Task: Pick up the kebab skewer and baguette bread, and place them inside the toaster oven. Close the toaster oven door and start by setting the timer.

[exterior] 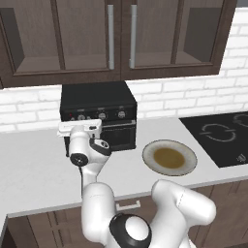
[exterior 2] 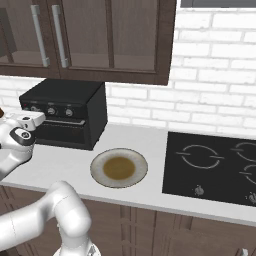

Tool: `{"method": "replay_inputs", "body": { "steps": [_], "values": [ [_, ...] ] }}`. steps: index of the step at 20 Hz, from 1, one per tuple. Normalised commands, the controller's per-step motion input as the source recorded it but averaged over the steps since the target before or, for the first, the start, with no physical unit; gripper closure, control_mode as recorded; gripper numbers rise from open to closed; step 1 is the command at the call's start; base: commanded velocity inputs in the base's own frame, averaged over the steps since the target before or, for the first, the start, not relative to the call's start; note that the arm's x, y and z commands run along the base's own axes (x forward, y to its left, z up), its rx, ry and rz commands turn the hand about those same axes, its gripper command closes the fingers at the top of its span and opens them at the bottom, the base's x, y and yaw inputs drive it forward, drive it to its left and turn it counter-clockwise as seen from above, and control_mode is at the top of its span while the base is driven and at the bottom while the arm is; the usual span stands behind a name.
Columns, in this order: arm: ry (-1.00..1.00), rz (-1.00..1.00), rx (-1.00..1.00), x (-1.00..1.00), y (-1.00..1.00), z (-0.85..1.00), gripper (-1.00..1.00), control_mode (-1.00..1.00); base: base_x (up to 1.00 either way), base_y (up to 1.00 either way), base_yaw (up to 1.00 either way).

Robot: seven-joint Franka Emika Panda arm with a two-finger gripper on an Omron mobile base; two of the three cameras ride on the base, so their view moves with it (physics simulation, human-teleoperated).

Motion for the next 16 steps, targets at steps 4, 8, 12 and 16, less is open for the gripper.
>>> {"method": "replay_inputs", "body": {
  "steps": [4,8,12,16],
  "values": [
    [-0.01,0.0,0.0,0.0,-0.04,0.0,1.0,-1.0,0.0,0.0,0.0],
    [-0.04,0.0,0.0,0.0,-0.02,0.02,1.0,-1.0,0.0,0.0,0.0],
    [-0.04,0.0,0.0,0.0,0.0,0.04,1.0,-1.0,0.0,0.0,0.0],
    [-0.05,0.0,0.0,0.0,0.0,0.1,1.0,-1.0,0.0,0.0,0.0]
  ]
}}
